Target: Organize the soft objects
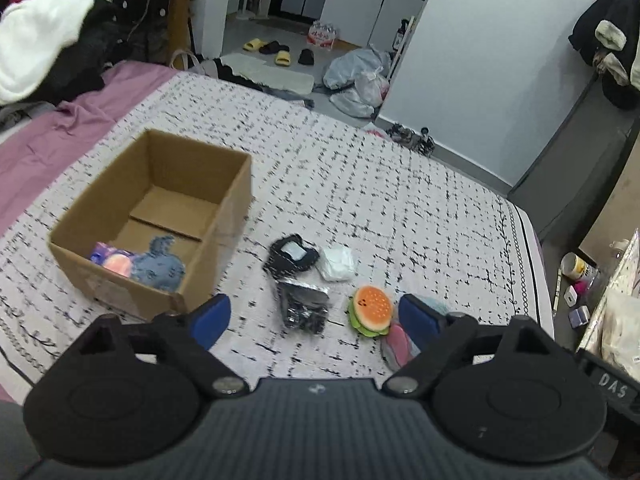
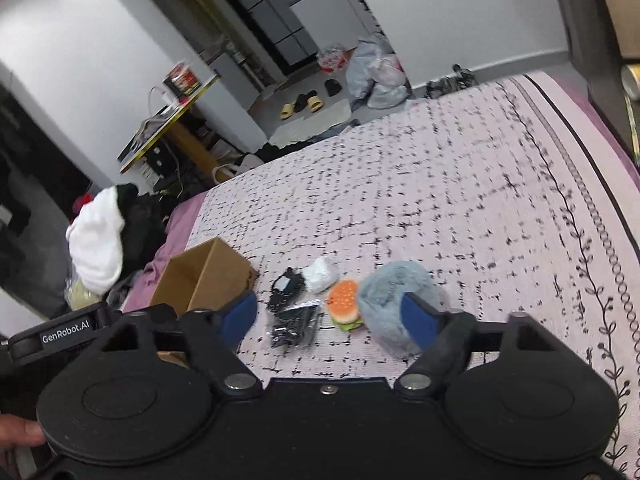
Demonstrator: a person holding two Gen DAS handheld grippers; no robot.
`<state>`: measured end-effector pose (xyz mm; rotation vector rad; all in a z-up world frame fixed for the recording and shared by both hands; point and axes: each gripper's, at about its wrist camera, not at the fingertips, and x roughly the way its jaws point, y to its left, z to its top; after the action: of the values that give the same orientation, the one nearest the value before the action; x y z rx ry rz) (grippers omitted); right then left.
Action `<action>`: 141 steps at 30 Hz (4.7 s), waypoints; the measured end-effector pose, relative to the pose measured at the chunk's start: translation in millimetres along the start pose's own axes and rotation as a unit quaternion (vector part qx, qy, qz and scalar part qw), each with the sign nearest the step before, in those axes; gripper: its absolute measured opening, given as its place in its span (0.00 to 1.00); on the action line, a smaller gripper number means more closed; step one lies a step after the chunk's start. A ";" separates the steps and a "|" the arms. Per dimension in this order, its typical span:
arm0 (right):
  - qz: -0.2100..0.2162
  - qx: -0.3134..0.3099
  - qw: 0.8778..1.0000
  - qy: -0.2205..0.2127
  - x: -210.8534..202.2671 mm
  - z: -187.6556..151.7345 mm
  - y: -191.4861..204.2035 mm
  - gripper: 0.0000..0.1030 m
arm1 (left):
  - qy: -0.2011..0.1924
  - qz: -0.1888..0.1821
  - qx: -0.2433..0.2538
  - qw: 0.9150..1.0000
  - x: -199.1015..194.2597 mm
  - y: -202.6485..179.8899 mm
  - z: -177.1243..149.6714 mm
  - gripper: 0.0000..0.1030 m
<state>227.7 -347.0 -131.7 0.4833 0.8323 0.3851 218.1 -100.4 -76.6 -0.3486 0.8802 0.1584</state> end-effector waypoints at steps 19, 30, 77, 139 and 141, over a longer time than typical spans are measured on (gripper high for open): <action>0.018 0.092 0.995 0.045 54.9 -15.6 -65.3 0.38 | 0.067 -0.044 -0.008 0.997 93.6 -52.1 -14.8 0.43; 0.023 0.142 0.988 0.050 79.6 -10.6 -86.9 0.34 | 0.096 -0.059 -0.055 0.992 137.4 -68.7 -21.3 0.31; 0.008 0.095 0.995 0.005 4.1 -43.2 11.6 0.15 | 0.082 -0.121 -0.074 0.986 33.5 -10.7 -29.0 0.17; 0.033 -0.055 0.996 0.067 151.1 -22.0 253.5 0.16 | 0.024 -0.100 -0.204 0.974 37.7 227.4 93.8 0.17; 0.029 -0.044 0.996 0.077 162.5 -22.4 252.7 0.18 | 0.036 -0.093 -0.206 0.973 46.8 232.1 95.6 0.17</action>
<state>276.0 -50.8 -104.7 0.3993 0.9481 0.5164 252.5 150.2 -111.0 -0.8260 0.8782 0.1560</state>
